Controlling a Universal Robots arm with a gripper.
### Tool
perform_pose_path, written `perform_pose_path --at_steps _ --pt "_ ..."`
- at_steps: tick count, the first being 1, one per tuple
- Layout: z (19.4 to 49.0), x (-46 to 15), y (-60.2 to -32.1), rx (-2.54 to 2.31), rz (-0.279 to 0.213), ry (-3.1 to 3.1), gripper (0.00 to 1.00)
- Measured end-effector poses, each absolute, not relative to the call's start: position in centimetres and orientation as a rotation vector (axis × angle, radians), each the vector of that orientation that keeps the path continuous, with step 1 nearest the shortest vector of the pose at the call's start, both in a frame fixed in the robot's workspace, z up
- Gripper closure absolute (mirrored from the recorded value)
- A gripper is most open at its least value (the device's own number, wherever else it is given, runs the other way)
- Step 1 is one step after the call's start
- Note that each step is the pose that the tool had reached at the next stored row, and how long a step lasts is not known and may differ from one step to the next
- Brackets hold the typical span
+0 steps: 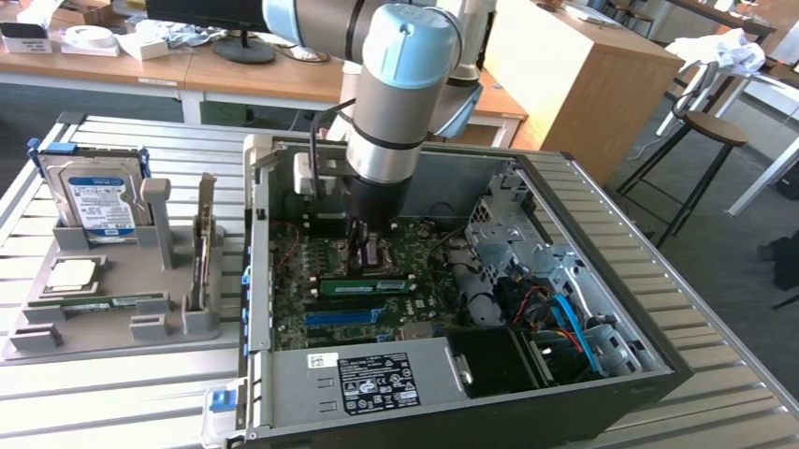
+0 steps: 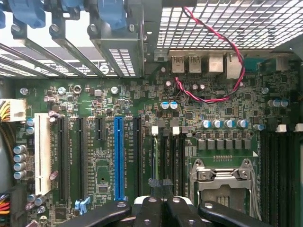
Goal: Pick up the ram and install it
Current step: 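Press down the ram until it locks into place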
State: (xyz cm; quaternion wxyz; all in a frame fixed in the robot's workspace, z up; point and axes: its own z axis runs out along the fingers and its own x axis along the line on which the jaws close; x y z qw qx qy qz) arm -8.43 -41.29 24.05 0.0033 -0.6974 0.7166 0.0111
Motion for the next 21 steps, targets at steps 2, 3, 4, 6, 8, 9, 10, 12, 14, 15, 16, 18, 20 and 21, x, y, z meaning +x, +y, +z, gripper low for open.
perform_pose_path --at_steps 2,3,4,6,8,9,10,12,14,15,16,18,20,21 --pt "23.9 -8.4 -41.3 -2.186 0.035 2.246 0.90" --pt "23.8 -8.4 -41.3 -2.186 0.035 2.246 0.90" --pt "23.7 -8.4 -41.3 -2.187 0.035 2.246 0.90" --pt "23.5 -8.4 -41.3 -2.186 0.035 2.246 0.90" --pt "23.3 -8.4 -41.3 -2.186 0.035 2.247 0.90" --pt "23.2 -8.4 -41.3 -2.186 0.035 2.246 0.90" --pt "23.2 -8.4 -41.3 -2.187 0.035 2.247 0.90" --pt "23.2 -8.4 -41.3 -2.187 0.035 2.247 0.90" --pt "23.2 -8.4 -41.3 -2.186 0.035 2.246 0.90" --pt "23.2 -8.4 -41.3 -2.186 0.035 2.247 0.90" --pt "23.1 -8.4 -41.3 -2.186 0.035 2.246 0.90" --pt "23.0 -8.4 -41.3 -2.187 0.035 2.246 0.90" --pt "22.9 -8.4 -41.3 -2.186 0.035 2.246 0.90" --pt "22.9 -8.4 -41.3 -2.186 0.035 2.246 0.90"
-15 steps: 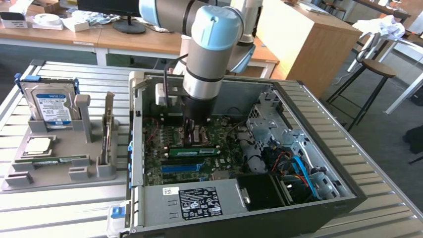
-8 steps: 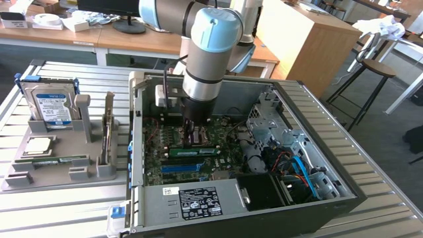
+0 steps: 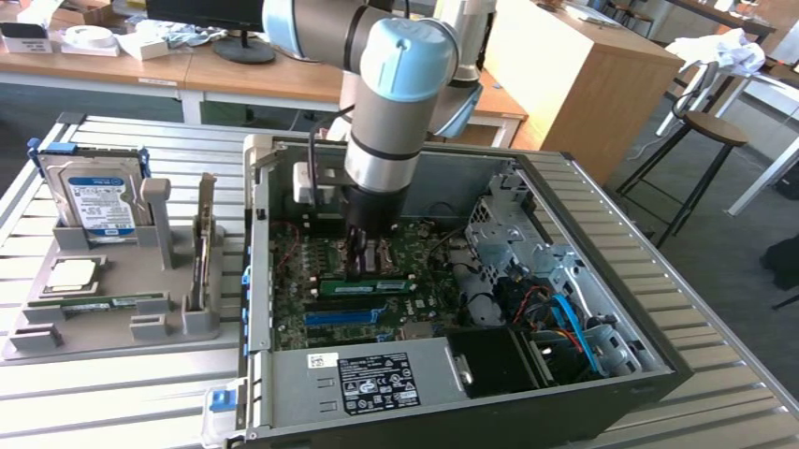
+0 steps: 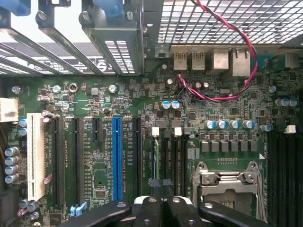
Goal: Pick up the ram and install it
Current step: 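Press down the ram until it locks into place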
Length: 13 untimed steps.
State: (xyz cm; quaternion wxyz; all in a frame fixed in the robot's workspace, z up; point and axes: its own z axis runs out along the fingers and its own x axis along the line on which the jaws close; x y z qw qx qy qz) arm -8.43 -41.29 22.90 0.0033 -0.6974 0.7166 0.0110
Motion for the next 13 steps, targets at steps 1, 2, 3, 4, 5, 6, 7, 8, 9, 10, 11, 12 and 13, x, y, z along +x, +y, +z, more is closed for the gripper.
perform_pose_path --at_steps 1,2,3,4,5,6,7,8,9,10,11,12,13 --pt "22.87 -8.43 -41.29 -2.186 0.035 2.247 0.90" --pt "22.84 -8.43 -41.29 -2.186 0.035 2.246 0.90" --pt "22.81 -8.43 -41.29 -2.186 0.035 2.247 0.90" --pt "22.81 -8.43 -41.29 -2.187 0.035 2.247 0.90" --pt "22.81 -8.43 -41.29 -2.187 0.035 2.247 0.90" --pt "22.81 -8.43 -41.29 -2.187 0.035 2.247 0.90" --pt "22.80 -8.43 -41.29 -2.186 0.035 2.247 0.90" --pt "22.79 -8.43 -41.29 -2.186 0.035 2.246 0.90" --pt "22.73 -8.42 -41.28 -2.186 0.035 2.246 0.90" --pt "22.68 -8.43 -41.28 -2.186 0.035 2.246 0.90" --pt "22.62 -8.43 -41.29 -2.186 0.035 2.247 0.90" --pt "22.55 -8.43 -41.29 -2.186 0.035 2.247 0.90" --pt "22.50 -8.43 -41.29 -2.187 0.034 2.247 0.90"
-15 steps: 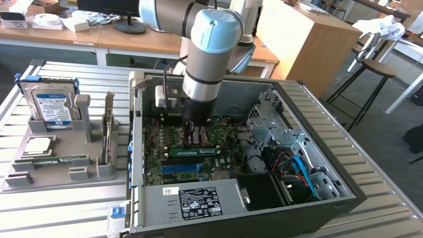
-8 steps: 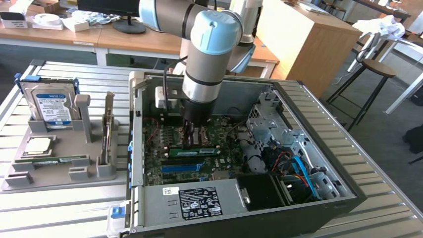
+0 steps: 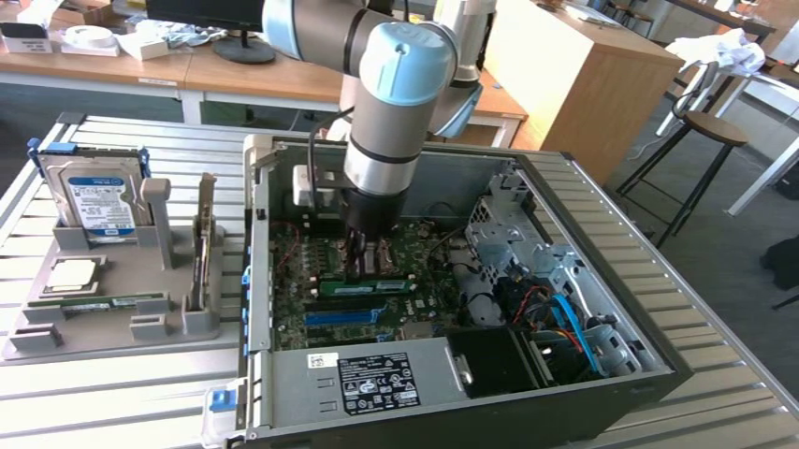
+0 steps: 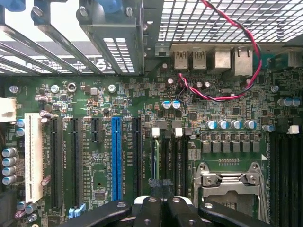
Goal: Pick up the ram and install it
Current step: 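Press down the ram until it locks into place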
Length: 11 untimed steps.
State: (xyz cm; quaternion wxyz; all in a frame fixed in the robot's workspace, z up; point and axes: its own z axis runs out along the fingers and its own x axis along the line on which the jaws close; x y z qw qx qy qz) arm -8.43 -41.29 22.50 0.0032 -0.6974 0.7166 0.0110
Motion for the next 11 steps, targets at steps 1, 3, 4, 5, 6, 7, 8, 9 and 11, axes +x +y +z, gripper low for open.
perform_pose_path --at_steps 1,3,4,5,6,7,8,9,11 --pt "22.45 -8.43 -41.29 -2.187 0.034 2.247 0.90" --pt "22.43 -8.43 -41.30 -2.187 0.034 2.247 0.90" --pt "22.42 -8.43 -41.29 -2.187 0.035 2.247 0.90" --pt "22.41 -8.43 -41.29 -2.187 0.035 2.247 0.90" --pt "22.41 -8.43 -41.29 -2.186 0.035 2.247 0.90" --pt "22.40 -8.43 -41.29 -2.187 0.035 2.247 0.90" --pt "22.36 -8.43 -41.29 -2.186 0.035 2.247 0.90" --pt "22.33 -8.43 -41.29 -2.187 0.035 2.247 0.90" --pt "22.24 -8.44 -41.30 -2.187 0.035 2.247 0.90"
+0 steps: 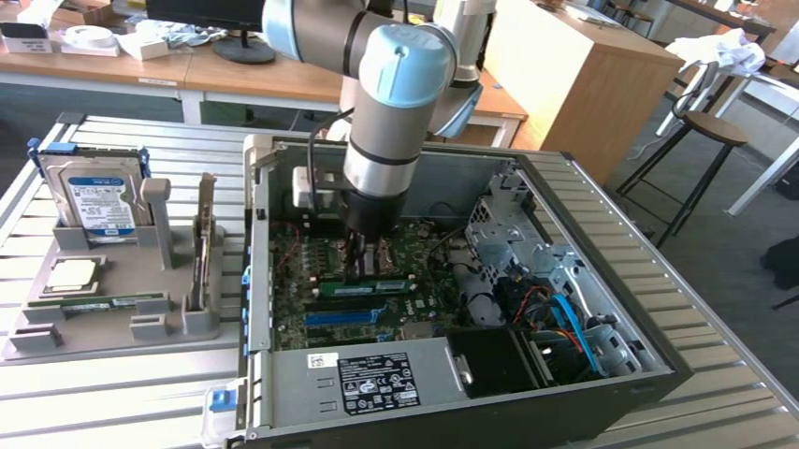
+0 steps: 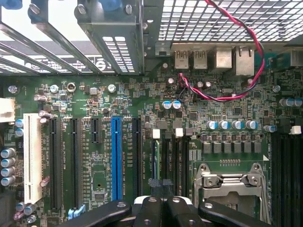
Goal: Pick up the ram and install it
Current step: 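Press down the ram until it locks into place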
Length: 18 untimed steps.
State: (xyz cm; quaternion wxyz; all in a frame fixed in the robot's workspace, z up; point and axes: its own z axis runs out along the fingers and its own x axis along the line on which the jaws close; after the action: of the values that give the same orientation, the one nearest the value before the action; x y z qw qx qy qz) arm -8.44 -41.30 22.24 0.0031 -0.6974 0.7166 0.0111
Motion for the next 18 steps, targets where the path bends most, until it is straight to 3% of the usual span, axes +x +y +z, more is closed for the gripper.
perform_pose_path --at_steps 12,18 --pt "22.3 -8.4 -41.3 -2.186 0.035 2.246 0.90" --pt "23.7 -8.4 -41.3 -2.186 0.035 2.246 0.90"
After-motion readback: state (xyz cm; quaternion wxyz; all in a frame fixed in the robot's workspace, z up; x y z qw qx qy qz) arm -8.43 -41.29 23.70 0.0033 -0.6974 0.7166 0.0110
